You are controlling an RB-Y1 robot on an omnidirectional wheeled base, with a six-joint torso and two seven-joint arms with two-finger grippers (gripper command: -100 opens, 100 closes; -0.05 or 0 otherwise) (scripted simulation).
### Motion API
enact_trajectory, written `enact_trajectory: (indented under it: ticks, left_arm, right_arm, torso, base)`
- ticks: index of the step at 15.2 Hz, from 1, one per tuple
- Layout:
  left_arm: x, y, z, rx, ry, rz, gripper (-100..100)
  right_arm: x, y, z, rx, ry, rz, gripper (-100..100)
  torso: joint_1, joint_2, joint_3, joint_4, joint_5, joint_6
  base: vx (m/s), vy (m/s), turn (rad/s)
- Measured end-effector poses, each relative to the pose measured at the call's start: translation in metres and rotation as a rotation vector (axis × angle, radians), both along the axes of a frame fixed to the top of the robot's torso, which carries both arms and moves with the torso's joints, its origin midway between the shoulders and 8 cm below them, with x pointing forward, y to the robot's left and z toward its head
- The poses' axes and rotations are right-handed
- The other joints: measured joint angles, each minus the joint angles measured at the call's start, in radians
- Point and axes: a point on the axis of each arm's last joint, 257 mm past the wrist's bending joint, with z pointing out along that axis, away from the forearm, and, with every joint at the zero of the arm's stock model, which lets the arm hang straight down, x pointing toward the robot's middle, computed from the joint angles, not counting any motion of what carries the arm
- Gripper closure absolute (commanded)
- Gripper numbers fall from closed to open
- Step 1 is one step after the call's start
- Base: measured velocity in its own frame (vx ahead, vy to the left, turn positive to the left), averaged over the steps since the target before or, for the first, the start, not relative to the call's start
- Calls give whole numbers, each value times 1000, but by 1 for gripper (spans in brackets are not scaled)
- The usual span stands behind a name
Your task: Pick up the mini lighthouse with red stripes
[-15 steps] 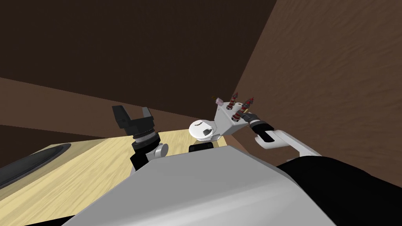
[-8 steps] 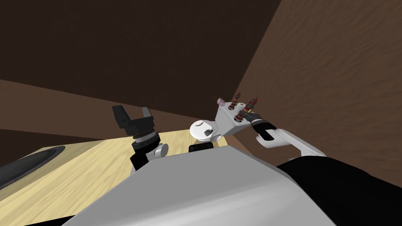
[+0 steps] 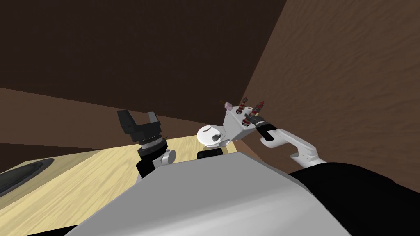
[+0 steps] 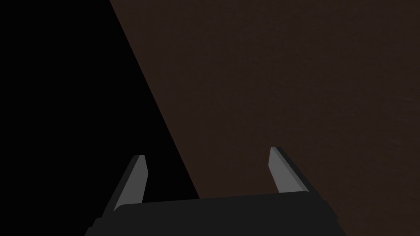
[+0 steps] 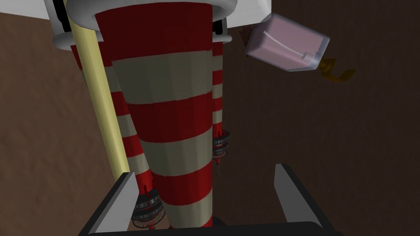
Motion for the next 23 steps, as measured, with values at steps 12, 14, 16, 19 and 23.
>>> enact_trajectory:
  ticks: [12, 14, 16, 19, 23]
  left_arm:
    - [0, 0, 0, 0, 0, 0, 0]
    - [0, 0, 0, 0, 0, 0, 0]
    - [0, 0, 0, 0, 0, 0, 0]
    - [0, 0, 0, 0, 0, 0, 0]
    - [0, 0, 0, 0, 0, 0, 0]
  right_arm:
    - [50, 37, -1, 3, 2, 56, -100]
    - [58, 40, 0, -8, 0, 61, -100]
    - [66, 40, 5, -24, -6, 59, -100]
    - [75, 45, 11, -39, -14, 65, -100]
    - [76, 46, 10, -38, -14, 66, 100]
  torso:
    - [0, 0, 0, 0, 0, 0]
    - [0, 1, 0, 0, 0, 0]
    - [-1, 1, 1, 0, 0, 0]
    - [0, 1, 0, 0, 0, 0]
    - [1, 0, 0, 0, 0, 1]
  base:
    - [-18, -20, -65]
    - [-25, -28, -94]
    - [-20, -26, -64]
    - [-16, -19, -63]
    - [-2, -2, 2]
